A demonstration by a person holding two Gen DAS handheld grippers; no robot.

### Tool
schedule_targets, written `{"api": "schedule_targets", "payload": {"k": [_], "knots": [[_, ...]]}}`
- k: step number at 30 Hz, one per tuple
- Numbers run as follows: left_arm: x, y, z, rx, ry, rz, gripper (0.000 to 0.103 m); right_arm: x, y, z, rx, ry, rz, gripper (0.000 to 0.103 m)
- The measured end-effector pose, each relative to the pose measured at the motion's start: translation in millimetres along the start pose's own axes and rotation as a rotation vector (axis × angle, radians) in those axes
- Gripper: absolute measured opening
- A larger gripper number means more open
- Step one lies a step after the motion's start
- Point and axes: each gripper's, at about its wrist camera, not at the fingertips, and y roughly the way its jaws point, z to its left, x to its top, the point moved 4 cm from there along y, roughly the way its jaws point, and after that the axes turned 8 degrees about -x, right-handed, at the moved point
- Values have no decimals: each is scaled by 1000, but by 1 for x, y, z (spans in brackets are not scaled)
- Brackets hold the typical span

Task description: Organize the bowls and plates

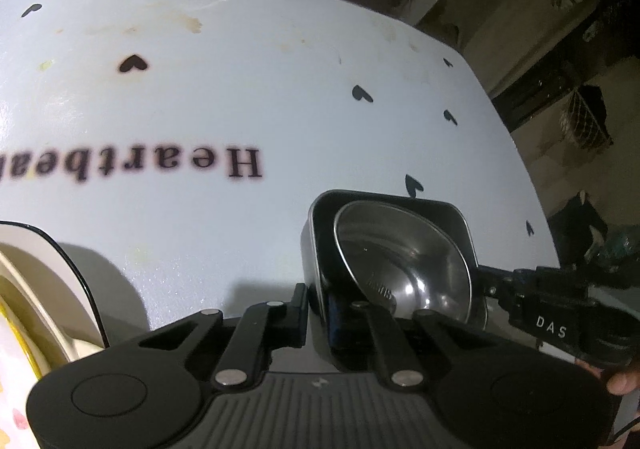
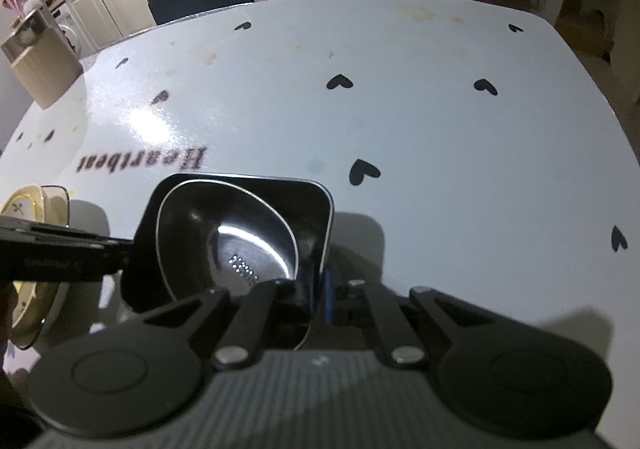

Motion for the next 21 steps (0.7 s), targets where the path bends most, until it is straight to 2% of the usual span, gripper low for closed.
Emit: {"api": "schedule_targets", "payload": {"k": [7, 21], "knots": [[7, -12, -1, -32, -31, -49, 8, 2, -12, -6, 39, 43, -61, 7], [19, -63, 4, -103, -75, -168, 10, 15, -38, 3, 112, 100, -152, 8]]}}
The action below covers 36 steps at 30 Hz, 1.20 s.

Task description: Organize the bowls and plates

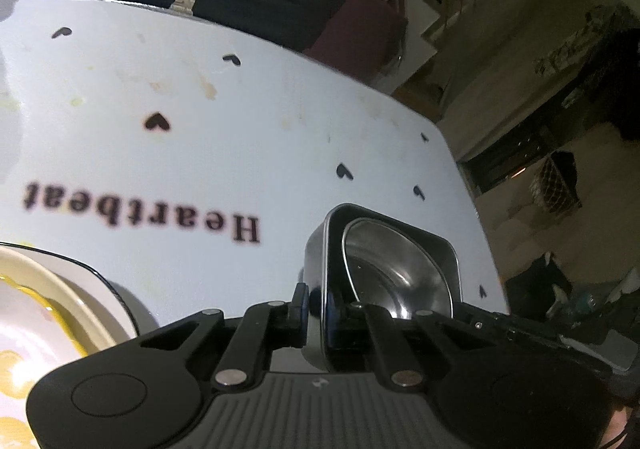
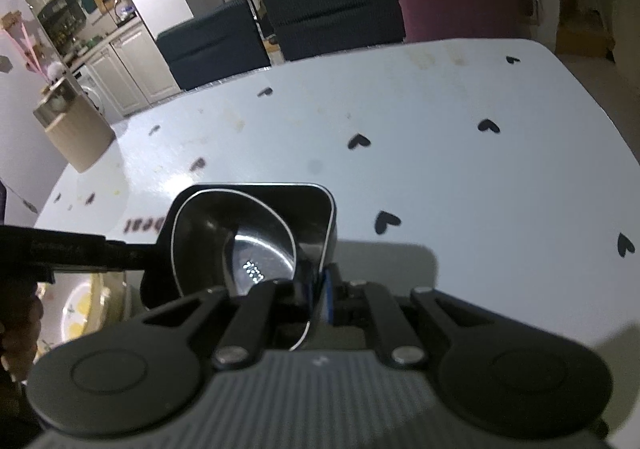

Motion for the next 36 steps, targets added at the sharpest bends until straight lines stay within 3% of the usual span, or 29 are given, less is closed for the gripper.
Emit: {"api": "schedule_targets", "payload": {"k": [14, 36], "knots": [[8, -71, 13, -42, -24, -101, 11, 10, -18, 38, 83, 49, -65, 8], [-2, -164, 70, -23, -91, -200, 9, 9, -2, 121, 147, 25, -19, 8]]}}
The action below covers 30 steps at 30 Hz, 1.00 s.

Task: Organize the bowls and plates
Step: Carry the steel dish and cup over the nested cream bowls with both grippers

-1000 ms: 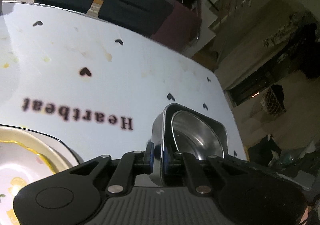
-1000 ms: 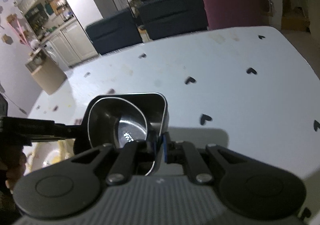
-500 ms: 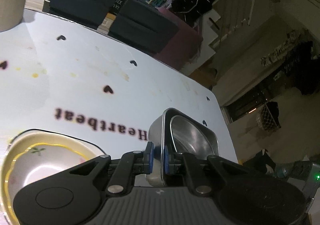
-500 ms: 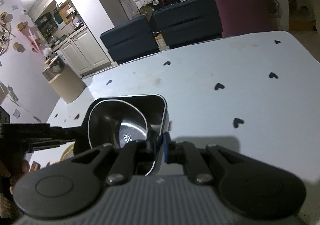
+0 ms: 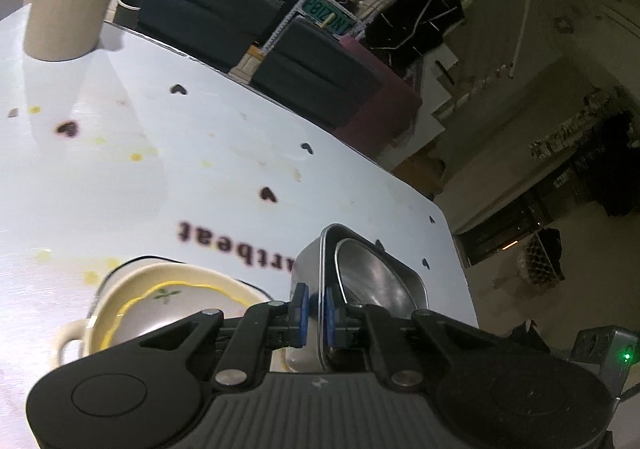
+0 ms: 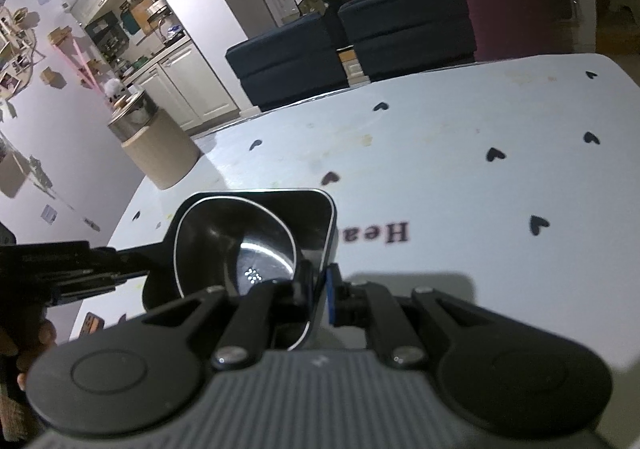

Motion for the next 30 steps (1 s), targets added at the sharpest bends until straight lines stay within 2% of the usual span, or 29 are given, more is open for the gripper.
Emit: {"api": "schedule_targets", "payload": {"k": [16, 30], "knots": [[-9, -36, 60, 57, -71, 10, 9, -8, 42, 61, 25, -84, 87, 9], [-12, -40, 86, 89, -93, 39, 9, -18, 53, 81, 28, -134, 144, 9]]}}
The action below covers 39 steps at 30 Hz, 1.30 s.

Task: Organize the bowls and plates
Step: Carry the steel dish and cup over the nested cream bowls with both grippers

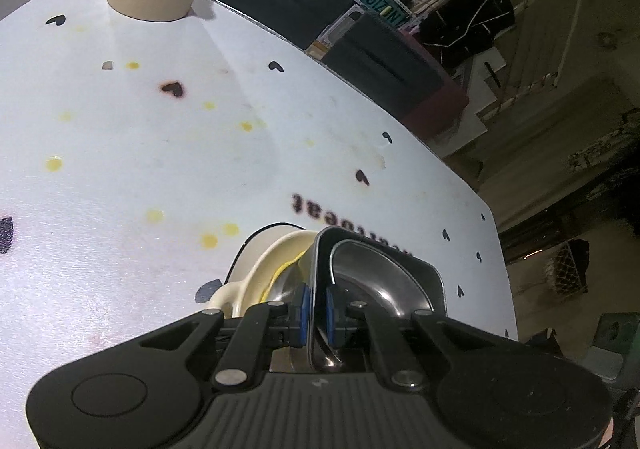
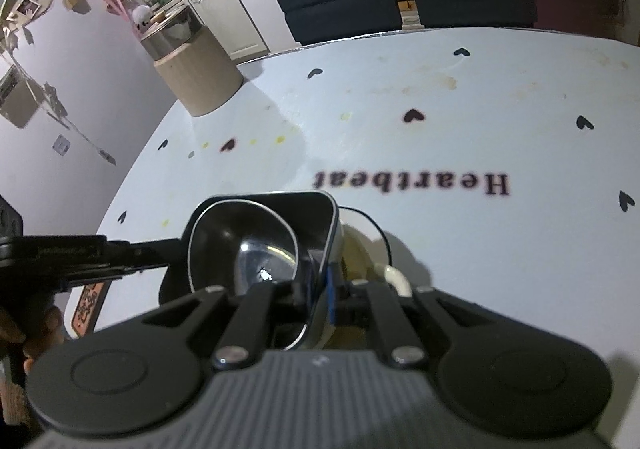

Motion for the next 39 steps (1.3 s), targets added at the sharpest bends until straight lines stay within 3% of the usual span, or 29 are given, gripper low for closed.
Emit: {"api": "schedule_targets", "payload": {"k": [16, 39], "knots": [[-7, 4, 11, 22, -7, 40, 8, -8, 7, 8, 5, -21, 62, 9], [-11, -1, 9, 39, 33, 63, 8, -9, 3, 12, -20, -55, 49, 12]]}}
